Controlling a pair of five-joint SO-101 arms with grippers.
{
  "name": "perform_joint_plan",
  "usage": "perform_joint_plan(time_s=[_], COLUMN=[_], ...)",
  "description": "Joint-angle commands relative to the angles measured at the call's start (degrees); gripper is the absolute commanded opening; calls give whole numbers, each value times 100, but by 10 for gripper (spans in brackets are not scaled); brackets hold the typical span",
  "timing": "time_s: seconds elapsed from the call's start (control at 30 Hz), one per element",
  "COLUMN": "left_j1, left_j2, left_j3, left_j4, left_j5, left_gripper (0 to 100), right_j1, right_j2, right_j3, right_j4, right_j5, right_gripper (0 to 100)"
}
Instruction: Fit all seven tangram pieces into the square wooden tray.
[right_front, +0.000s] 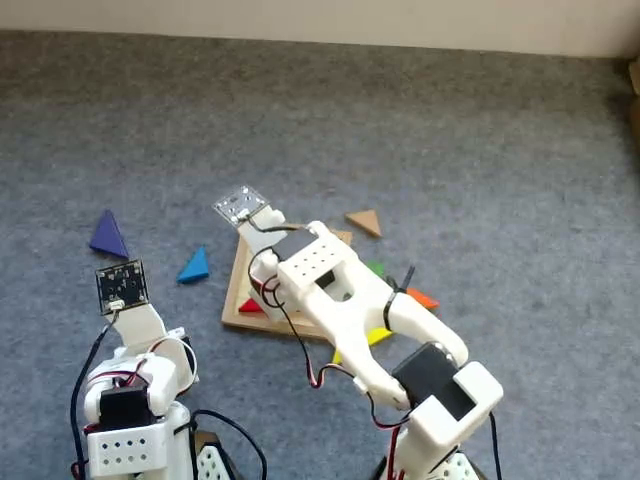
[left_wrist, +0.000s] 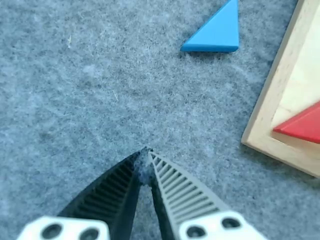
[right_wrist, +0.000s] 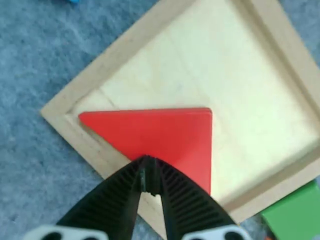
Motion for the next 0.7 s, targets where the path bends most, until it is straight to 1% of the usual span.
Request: perform_joint_plan(time_s=[0.0,0.1,0.2,0.67], left_j1=[-92,-92,-92,-92], left_j2=[-242,-242,-242,-242], left_j3=[110,110,110,110], left_j4=[26,26,26,26], left_j5=[44,44,44,44], left_gripper=[6,6,6,6], right_j1=[-66,-163,-259,-233], right_j2=[-57,-57,-92,-110], right_j3=[13,22,4,-40], right_j4=[-180,-101,251,1068], right_j5=[-44,-141,-149,-149], right_gripper=[5,5,5,5])
